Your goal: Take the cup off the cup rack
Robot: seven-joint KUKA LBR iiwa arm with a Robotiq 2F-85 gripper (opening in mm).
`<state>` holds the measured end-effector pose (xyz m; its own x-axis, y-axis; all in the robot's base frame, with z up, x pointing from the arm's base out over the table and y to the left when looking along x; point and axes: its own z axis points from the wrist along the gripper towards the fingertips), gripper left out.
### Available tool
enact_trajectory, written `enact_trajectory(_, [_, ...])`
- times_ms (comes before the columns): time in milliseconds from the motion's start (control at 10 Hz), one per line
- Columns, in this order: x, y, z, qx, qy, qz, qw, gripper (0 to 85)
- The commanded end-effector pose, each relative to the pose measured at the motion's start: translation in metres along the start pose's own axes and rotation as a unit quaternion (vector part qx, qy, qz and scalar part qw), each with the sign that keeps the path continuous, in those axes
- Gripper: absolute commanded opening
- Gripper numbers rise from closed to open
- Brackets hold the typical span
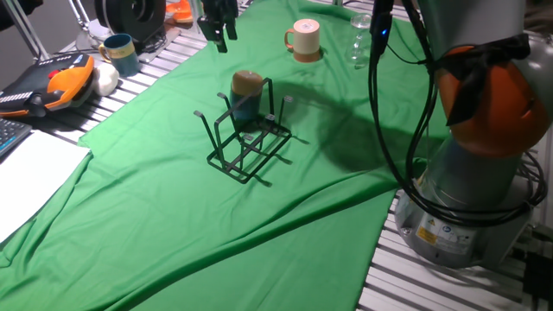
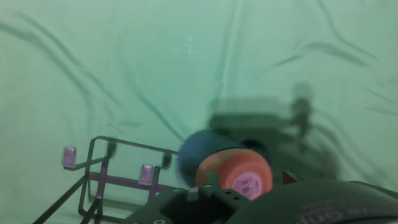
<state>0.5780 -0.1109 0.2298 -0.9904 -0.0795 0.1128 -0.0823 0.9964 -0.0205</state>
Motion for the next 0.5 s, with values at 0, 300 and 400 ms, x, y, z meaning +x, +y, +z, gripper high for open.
enact_trajectory(0, [-0.001,-0.002,0.004,0.001,0.0,-0.002,1.0,68.0])
enact_trajectory(300, [0.0,-0.002,0.031,-0.011,-0.014,0.008,0.9998,85.0])
enact_trajectory(400, [0.003,-0.002,0.04,-0.015,-0.009,0.012,0.9998,85.0])
